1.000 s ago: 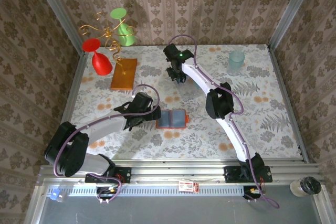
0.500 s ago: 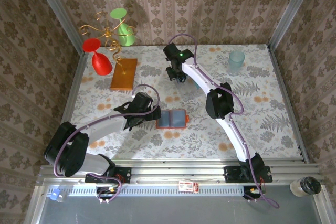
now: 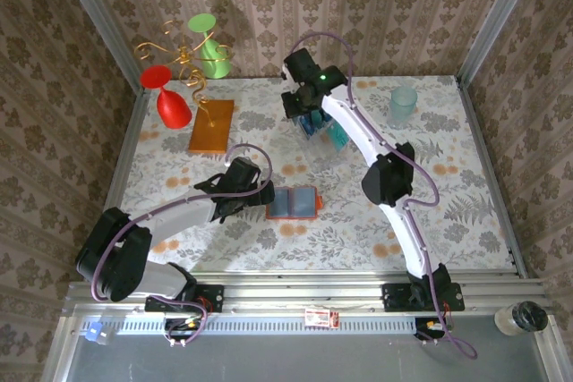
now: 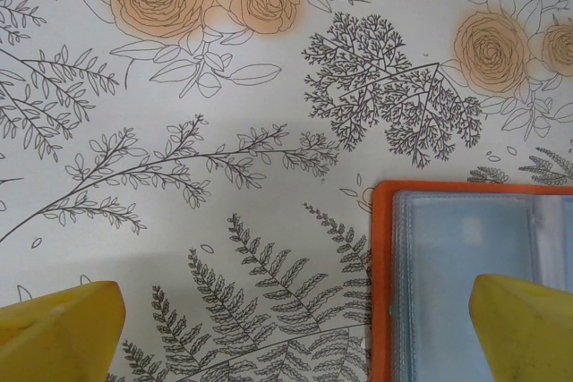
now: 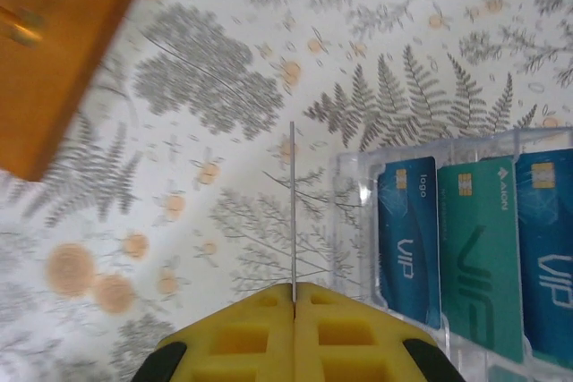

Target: Put the credit cards into the card holder

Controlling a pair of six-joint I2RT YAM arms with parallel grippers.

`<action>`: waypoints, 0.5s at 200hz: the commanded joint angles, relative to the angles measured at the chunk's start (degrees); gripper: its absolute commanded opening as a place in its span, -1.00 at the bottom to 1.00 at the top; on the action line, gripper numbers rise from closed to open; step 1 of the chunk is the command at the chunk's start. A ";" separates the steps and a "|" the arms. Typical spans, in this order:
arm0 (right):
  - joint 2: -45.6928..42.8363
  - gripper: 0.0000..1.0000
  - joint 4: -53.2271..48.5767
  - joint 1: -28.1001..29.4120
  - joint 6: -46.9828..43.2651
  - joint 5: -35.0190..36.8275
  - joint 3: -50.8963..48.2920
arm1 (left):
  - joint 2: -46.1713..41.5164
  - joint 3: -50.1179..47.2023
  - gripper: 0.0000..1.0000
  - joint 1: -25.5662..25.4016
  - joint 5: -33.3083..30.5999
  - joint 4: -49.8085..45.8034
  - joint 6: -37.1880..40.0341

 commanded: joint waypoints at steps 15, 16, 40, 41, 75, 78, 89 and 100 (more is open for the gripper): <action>-9.60 -1.00 2.05 0.74 3.27 -6.16 -8.15 | -0.91 1.38 1.00 0.24 -1.20 -3.32 2.87; -9.92 -1.00 2.34 0.74 3.39 -6.25 -8.76 | -0.91 1.38 1.00 0.25 -1.24 -3.39 2.89; -18.63 -1.00 11.08 0.65 6.49 -10.18 -23.91 | -0.77 1.78 1.00 0.24 -1.46 -4.05 4.22; -19.14 -1.00 11.51 0.61 6.67 -10.33 -24.59 | -0.75 1.76 1.00 0.26 -1.46 -4.06 4.27; -31.44 -1.00 25.50 -0.09 13.66 -16.52 -47.32 | -0.57 1.82 1.00 0.13 -1.96 -4.19 5.49; -32.31 -1.00 26.70 -0.07 14.33 -17.06 -49.18 | -0.53 1.82 1.00 0.14 -1.92 -4.20 5.60; -35.75 -1.00 31.86 -0.30 16.93 -18.85 -56.02 | -0.32 1.82 1.00 0.04 -2.10 -4.39 5.76; -38.76 -1.00 36.97 -0.31 19.75 -19.81 -62.64 | -0.45 1.74 1.00 -0.19 -2.34 -4.49 5.81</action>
